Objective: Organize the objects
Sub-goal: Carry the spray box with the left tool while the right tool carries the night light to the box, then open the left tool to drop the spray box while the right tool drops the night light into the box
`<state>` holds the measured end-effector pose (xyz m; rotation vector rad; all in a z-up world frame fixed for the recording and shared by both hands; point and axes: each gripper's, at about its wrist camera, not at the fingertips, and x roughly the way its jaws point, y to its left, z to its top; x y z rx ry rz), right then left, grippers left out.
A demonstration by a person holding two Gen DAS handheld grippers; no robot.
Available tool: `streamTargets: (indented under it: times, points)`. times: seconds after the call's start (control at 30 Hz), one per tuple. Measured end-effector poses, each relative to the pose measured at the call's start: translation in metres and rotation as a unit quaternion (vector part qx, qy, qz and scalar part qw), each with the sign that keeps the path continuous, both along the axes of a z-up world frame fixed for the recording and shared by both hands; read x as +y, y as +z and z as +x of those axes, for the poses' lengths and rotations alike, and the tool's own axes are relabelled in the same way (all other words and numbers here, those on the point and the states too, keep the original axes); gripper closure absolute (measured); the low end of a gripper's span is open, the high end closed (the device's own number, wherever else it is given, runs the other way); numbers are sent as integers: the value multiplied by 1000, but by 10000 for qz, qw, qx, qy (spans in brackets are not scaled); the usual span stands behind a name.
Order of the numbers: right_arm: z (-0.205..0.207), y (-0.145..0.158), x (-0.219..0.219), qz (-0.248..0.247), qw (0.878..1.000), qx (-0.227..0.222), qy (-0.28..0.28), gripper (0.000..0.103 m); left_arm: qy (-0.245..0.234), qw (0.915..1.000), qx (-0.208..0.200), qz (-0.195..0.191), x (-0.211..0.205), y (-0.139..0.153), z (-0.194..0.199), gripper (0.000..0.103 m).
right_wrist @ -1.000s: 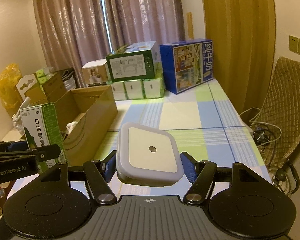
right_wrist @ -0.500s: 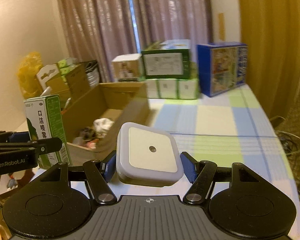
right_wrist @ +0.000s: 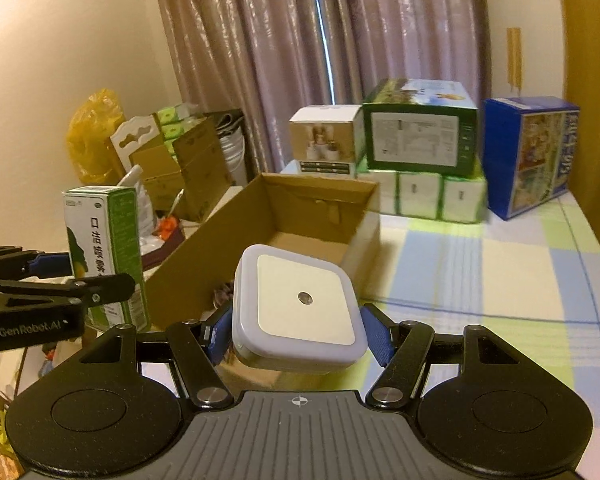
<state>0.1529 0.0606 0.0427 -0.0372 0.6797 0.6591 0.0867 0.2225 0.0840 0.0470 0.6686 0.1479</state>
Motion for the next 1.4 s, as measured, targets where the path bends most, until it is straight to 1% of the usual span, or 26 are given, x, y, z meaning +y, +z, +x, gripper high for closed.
streamTargets:
  times: [0.2, 0.3, 0.7, 0.8, 0.87, 1.0, 1.1, 1.2, 1.27, 1.37, 1.4]
  points:
    - [23, -4, 22, -91, 9999, 13, 88, 39, -124, 9998, 162, 19, 11, -11, 29, 51]
    - [33, -8, 30, -134, 9998, 39, 119, 39, -199, 9995, 229, -46, 15, -19, 40, 51]
    - [63, -23, 36, -260, 9996, 131, 32, 39, -556, 9974, 450, -90, 27, -43, 88, 51]
    - [69, -27, 36, -275, 9995, 183, -4, 39, -650, 9964, 537, -79, 28, -54, 99, 50]
    - [72, -29, 36, -260, 9994, 233, -26, 39, -615, 9968, 512, -71, 30, -59, 104, 44]
    - [74, -31, 35, -234, 9994, 273, -27, 39, -493, 9975, 491, -102, 37, -60, 104, 43]
    - [75, -31, 38, -197, 9993, 329, 4, 39, -419, 9981, 456, -74, 41, -56, 97, 41]
    - [76, -32, 43, -146, 9991, 403, 60, 39, -338, 9984, 432, -143, 48, -53, 89, 40]
    - [76, -33, 48, -111, 9989, 439, 113, 39, -265, 9987, 387, -177, 53, -51, 83, 37]
    - [78, -34, 55, 46, 9980, 575, 248, 39, -193, 9988, 374, -231, 59, -50, 76, 36]
    - [80, -36, 56, 138, 9973, 652, 307, 37, -151, 9989, 373, -239, 61, -50, 74, 35]
